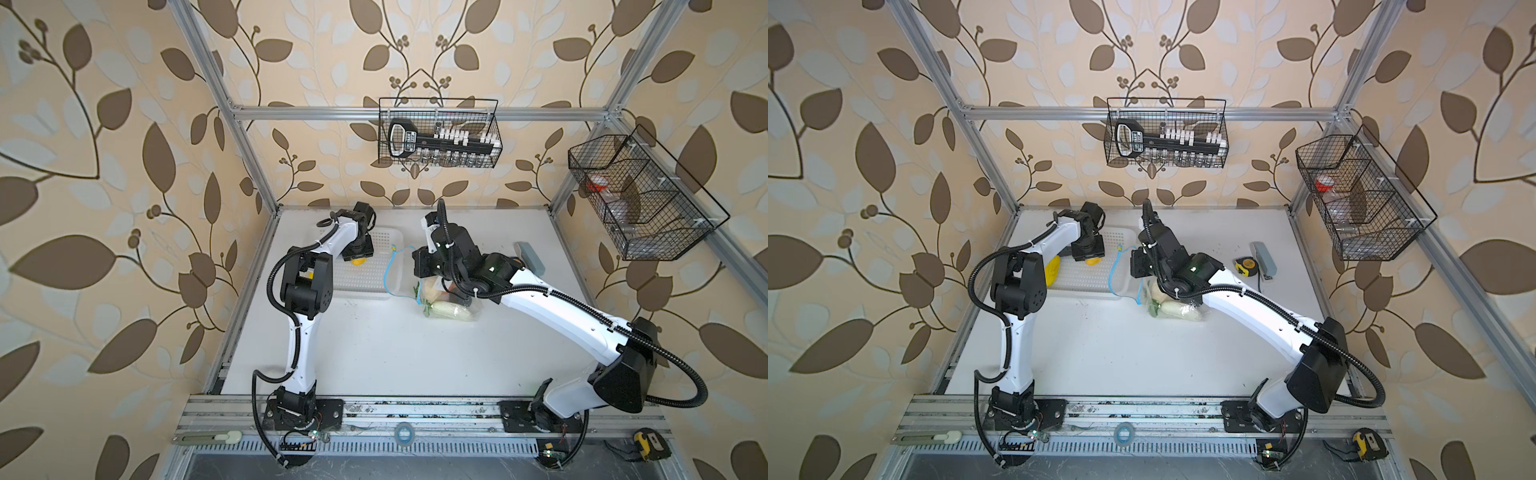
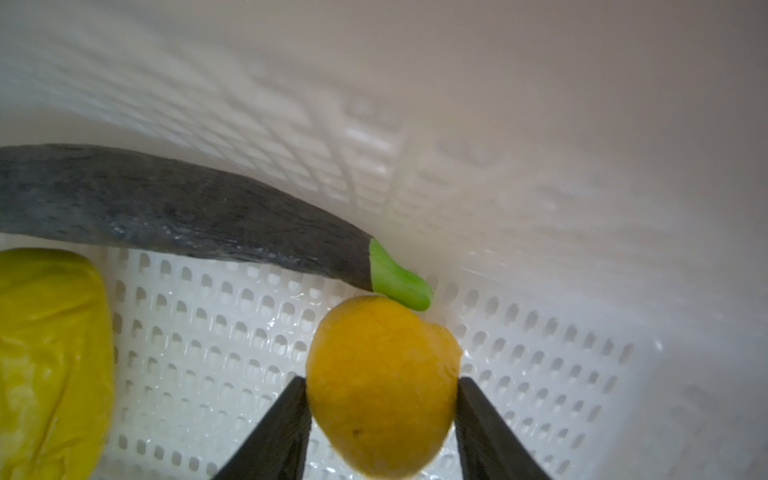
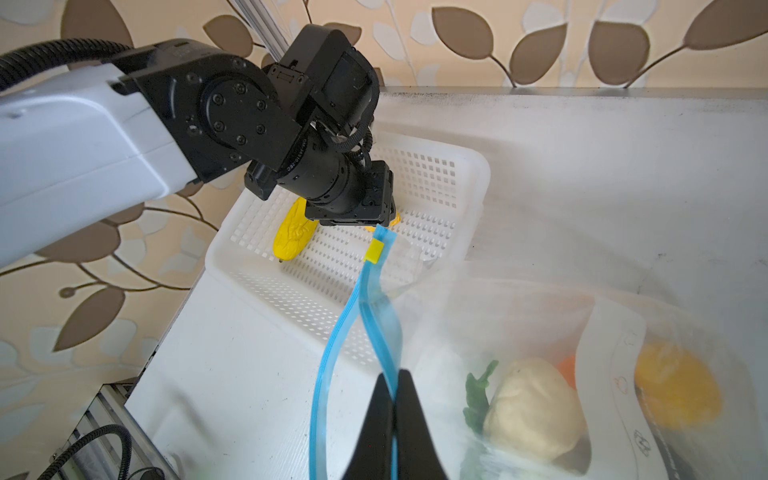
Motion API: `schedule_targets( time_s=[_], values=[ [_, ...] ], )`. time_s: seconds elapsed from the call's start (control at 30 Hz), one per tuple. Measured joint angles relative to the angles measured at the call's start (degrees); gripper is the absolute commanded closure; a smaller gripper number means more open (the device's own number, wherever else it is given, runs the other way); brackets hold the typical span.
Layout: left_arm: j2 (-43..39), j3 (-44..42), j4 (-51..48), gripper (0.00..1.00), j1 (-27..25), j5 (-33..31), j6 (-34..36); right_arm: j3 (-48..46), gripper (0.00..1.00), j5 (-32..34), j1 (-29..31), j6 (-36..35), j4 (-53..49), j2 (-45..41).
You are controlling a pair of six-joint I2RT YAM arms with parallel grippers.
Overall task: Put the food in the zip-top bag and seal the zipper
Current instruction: 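Lower the left gripper into the basket and grasp the yellow lemon, then lift the lemon with the left gripper and carry it to the bag mouth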
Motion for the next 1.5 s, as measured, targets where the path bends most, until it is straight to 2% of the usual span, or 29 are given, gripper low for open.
schedule_targets(
  time_s=[0.6,0.9,1.5],
  values=[
    [-0.9,-1.5,1.2,0.55,0.0,1.0,-0.1,0.0,1.00,0.0,0.0,0.0,0.0,0.0],
    [-7.1,-10.0,1.6,0.56,-0.1,3.3,-0.8,-1.2,1.00,0.0,0.0,0.1,0.5,-1.0],
    [-19.7,-17.5,2.7,0.55,-1.5,5.0,-1.3,-2.4,1.00,0.1,0.3,0.9,0.9,-1.0]
  ],
)
